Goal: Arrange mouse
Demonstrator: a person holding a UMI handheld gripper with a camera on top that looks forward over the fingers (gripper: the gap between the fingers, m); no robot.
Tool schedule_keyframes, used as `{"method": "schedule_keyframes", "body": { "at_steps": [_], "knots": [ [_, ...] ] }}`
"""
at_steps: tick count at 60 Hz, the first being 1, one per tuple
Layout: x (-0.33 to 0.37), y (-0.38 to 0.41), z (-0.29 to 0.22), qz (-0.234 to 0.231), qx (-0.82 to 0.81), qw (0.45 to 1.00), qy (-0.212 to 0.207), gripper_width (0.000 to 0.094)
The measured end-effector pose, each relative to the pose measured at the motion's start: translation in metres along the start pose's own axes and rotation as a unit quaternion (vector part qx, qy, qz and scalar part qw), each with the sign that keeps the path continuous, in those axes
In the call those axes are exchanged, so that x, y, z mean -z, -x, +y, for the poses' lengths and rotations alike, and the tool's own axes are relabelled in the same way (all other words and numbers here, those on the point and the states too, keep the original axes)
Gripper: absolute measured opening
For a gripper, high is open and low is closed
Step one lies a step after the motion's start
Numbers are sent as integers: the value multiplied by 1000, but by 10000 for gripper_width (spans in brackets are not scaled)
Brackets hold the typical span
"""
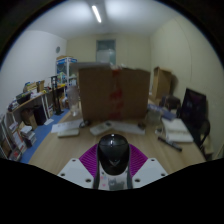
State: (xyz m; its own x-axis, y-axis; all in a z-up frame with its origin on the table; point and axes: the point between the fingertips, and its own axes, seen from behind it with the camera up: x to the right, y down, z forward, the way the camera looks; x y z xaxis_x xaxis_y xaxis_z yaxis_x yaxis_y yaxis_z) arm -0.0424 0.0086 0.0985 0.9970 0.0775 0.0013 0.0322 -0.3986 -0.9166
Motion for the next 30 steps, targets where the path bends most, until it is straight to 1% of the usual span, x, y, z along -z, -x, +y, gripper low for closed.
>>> {"method": "schedule_keyframes", "body": {
  "at_steps": [3, 6, 12, 13, 14, 15, 16, 17, 18, 19, 20, 21, 25, 26, 28, 30],
  "knots": [
    [-10, 0, 34, -10, -22, 999, 30, 372],
    [-18, -4, 66, -8, -17, 998, 58, 374],
    [-29, -9, 104, -2, 5, 996, 87, 375],
    [-29, -9, 109, -3, 5, 996, 91, 389],
    [-32, -9, 104, -3, 5, 997, 75, 378],
    [-30, -9, 106, -3, 8, 997, 82, 378],
    [-30, -9, 105, -3, 9, 997, 80, 377],
    [-31, -9, 106, -3, 9, 997, 79, 452],
    [-30, -9, 108, -3, 8, 996, 84, 403],
    [-31, -9, 107, -4, 6, 997, 83, 435],
    [-31, -9, 107, -3, 5, 996, 85, 529],
    [-31, -9, 107, -4, 5, 996, 88, 494],
    [-31, -9, 106, -3, 5, 995, 100, 555],
    [-31, -10, 107, -1, 2, 994, 107, 609],
    [-27, -13, 109, 6, -7, 993, 121, 680],
    [-21, -17, 111, 15, -17, 991, 135, 778]
  ]
}}
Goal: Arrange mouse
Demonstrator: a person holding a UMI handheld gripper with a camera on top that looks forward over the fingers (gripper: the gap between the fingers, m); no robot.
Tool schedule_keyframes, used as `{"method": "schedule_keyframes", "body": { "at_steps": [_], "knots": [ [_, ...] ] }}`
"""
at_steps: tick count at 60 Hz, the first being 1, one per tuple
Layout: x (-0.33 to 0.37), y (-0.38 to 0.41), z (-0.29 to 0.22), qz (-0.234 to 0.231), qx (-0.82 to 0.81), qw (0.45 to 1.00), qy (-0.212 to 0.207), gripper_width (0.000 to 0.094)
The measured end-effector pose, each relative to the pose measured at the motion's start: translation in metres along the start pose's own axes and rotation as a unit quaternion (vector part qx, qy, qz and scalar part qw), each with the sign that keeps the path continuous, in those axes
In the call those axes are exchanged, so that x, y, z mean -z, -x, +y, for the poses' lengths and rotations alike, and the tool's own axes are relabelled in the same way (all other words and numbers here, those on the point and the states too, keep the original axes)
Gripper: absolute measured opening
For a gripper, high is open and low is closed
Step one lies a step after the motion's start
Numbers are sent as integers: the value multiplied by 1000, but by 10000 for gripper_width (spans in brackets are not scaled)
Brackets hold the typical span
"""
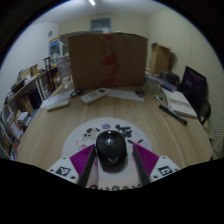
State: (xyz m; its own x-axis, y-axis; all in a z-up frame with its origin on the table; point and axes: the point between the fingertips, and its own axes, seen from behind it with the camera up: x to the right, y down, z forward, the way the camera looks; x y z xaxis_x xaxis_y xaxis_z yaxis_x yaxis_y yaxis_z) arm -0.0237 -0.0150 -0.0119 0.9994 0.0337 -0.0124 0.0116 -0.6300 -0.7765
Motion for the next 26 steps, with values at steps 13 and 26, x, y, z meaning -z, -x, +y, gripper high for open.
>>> {"method": "schedule_keyframes", "body": {
  "at_steps": [13, 26],
  "knots": [
    [80, 9, -1, -6, -33, 999, -4, 821],
    [184, 1, 19, 7, -78, 997, -4, 825]
  ]
}}
